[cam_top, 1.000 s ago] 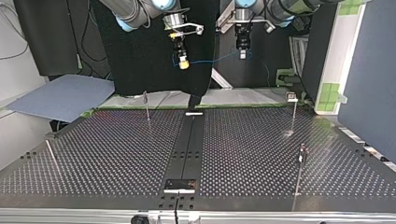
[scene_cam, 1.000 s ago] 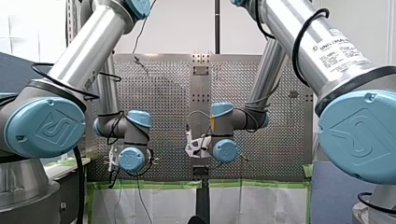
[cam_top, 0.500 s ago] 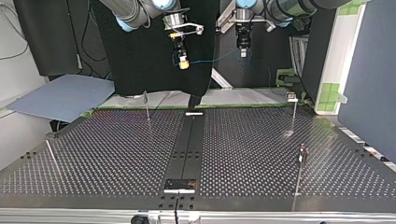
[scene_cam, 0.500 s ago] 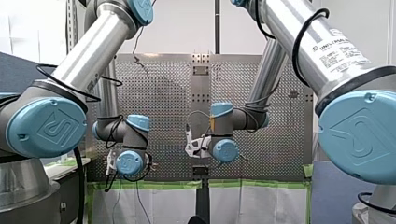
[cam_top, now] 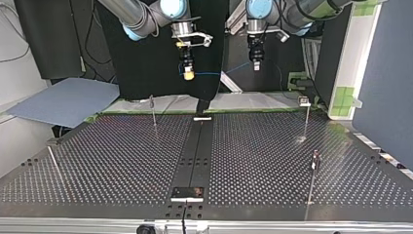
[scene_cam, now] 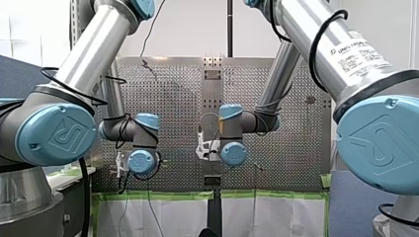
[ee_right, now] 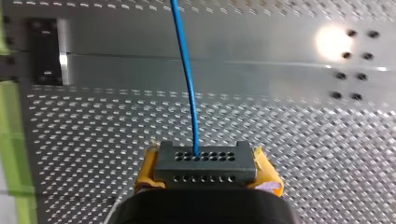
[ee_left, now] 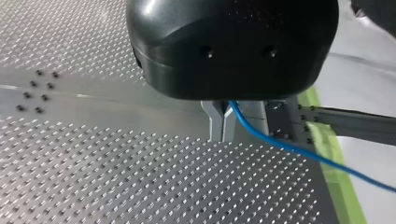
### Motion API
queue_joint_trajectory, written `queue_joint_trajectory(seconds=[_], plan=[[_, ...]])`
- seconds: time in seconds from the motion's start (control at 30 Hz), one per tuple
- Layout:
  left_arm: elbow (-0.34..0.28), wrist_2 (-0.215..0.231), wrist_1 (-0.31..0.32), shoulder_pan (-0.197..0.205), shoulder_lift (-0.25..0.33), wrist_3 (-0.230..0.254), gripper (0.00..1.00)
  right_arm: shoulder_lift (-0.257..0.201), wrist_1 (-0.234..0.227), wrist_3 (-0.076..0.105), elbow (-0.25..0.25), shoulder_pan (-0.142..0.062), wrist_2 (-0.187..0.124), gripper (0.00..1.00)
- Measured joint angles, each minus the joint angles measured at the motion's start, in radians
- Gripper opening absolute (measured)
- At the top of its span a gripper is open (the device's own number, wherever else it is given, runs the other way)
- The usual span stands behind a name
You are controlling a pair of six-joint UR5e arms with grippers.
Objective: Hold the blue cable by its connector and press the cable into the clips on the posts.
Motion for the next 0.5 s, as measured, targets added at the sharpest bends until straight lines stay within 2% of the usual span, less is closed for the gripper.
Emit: queue_joint_trajectory(seconds=[0.2, 0.3, 0.5], plan=[[0.001, -0.037, -0.049, 0.005, 0.05, -0.038, 0.02, -0.055, 0.056, 0.049, -0.026, -0.003, 0.001, 0.0], [0.001, -0.056, -0.075, 0.007, 0.076, -0.044, 0.02, -0.083, 0.083, 0.057, -0.03, -0.006, 0.0, 0.0], [0.003, -0.078, -0.132, 0.012, 0.132, -0.066, 0.02, -0.137, 0.138, 0.06, -0.032, -0.01, -0.011, 0.0]])
